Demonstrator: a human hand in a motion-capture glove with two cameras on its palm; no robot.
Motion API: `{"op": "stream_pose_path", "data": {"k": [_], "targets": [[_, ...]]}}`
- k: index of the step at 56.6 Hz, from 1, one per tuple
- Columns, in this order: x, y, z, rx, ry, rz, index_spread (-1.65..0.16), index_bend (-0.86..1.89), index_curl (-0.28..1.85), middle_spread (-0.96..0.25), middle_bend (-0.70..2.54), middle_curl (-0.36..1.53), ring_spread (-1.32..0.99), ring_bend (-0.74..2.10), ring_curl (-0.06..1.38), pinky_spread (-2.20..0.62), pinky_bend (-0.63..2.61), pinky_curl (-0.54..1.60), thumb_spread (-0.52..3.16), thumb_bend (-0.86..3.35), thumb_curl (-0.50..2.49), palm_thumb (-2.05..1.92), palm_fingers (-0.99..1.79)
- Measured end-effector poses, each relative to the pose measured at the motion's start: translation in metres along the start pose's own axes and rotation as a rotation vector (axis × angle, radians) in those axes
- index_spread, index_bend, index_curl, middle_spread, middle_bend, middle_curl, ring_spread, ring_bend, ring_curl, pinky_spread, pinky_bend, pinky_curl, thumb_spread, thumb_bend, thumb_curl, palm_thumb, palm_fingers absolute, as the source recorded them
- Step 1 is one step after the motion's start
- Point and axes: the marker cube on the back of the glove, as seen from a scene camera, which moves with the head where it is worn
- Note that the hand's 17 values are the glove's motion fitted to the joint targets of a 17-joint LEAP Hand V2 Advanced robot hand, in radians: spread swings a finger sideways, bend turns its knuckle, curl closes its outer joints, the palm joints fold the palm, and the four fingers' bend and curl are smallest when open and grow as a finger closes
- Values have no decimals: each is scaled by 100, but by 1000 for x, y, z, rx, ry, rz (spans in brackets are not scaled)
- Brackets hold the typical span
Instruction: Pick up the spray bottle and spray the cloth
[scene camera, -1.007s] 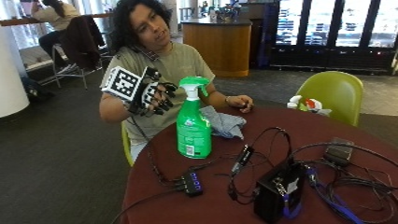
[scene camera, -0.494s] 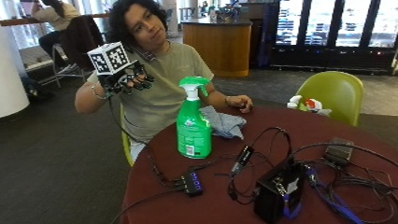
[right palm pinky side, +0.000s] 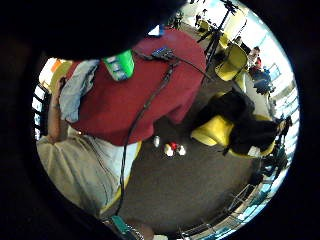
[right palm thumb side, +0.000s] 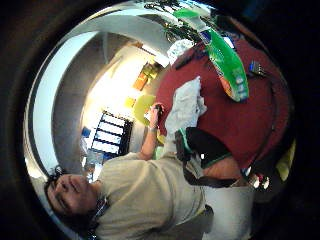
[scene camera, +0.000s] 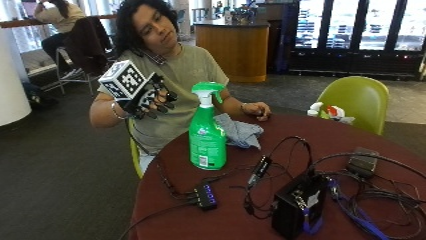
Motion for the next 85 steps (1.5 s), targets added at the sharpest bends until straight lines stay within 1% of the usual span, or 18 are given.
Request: {"op": "stream_pose_path", "data": {"k": [6, 14, 21, 27, 32, 44, 50, 51, 54, 59, 61, 64, 72, 74, 75, 76, 77, 85], "targets": [[14, -35, 13, -45, -101, 22, -38, 13, 27, 0, 20, 36, -6, 30, 33, 22, 28, 34, 106, -1, 41, 62, 41], [11, -54, 35, 15, -284, 60, -37, 12, 26, 0, 20, 36, -6, 31, 34, 22, 28, 35, 107, -2, 41, 64, 41], [15, -87, 41, 87, -511, 91, -36, 11, 24, 1, 20, 36, -5, 34, 34, 22, 30, 36, 105, -2, 41, 67, 43], [19, -118, 44, 100, -732, 121, -34, 11, 23, 2, 22, 36, -5, 35, 35, 20, 30, 36, 102, -1, 42, 71, 46], [17, -138, 44, 122, -818, 130, -31, 10, 22, 2, 23, 37, -5, 37, 35, 19, 31, 36, 98, -2, 42, 74, 45], [8, -178, 60, 163, -823, 177, -26, 6, 17, 2, 25, 37, -7, 46, 37, 15, 35, 37, 88, -4, 41, 74, 44], [5, -191, 69, 212, -802, 204, -25, 3, 13, 1, 21, 36, -12, 58, 39, 11, 41, 38, 85, -3, 41, 73, 49], [5, -192, 70, 216, -792, 205, -25, 1, 12, 1, 18, 35, -14, 65, 41, 9, 43, 39, 85, -3, 41, 73, 52], [4, -200, 73, 217, -756, 210, -24, 0, 10, -1, 15, 34, -16, 75, 42, 6, 48, 40, 85, -3, 41, 73, 57], [0, -210, 78, 208, -731, 219, -21, 0, 7, -2, 15, 33, -20, 84, 43, -2, 59, 41, 84, -1, 42, 78, 68], [-1, -213, 80, 210, -728, 219, -19, 2, 7, -2, 17, 33, -20, 87, 44, -6, 60, 41, 85, 1, 44, 84, 76], [-3, -216, 81, 212, -731, 222, -18, 4, 8, -2, 18, 33, -20, 86, 44, -10, 62, 41, 85, 1, 46, 88, 81], [-8, -215, 76, 212, -746, 236, -19, 18, 15, -6, 34, 39, -20, 71, 41, -14, 46, 37, 79, 1, 51, 99, 104], [-10, -212, 74, 212, -759, 225, -21, 22, 19, -7, 35, 40, -20, 65, 40, -14, 41, 36, 74, 1, 53, 101, 109], [-11, -211, 73, 216, -765, 218, -22, 30, 22, -8, 37, 41, -19, 61, 39, -14, 37, 35, 71, 1, 54, 103, 114], [-12, -209, 71, 221, -771, 209, -22, 26, 22, -8, 35, 41, -19, 62, 40, -14, 38, 36, 71, 0, 54, 103, 111], [-14, -207, 68, 227, -777, 200, -23, 35, 26, -9, 43, 44, -18, 56, 39, -13, 31, 34, 67, 0, 55, 104, 120], [-29, -195, 35, 221, -761, 131, -23, 40, 34, -12, 54, 49, -16, 50, 39, -15, 28, 34, 54, -2, 61, 106, 129]]}}
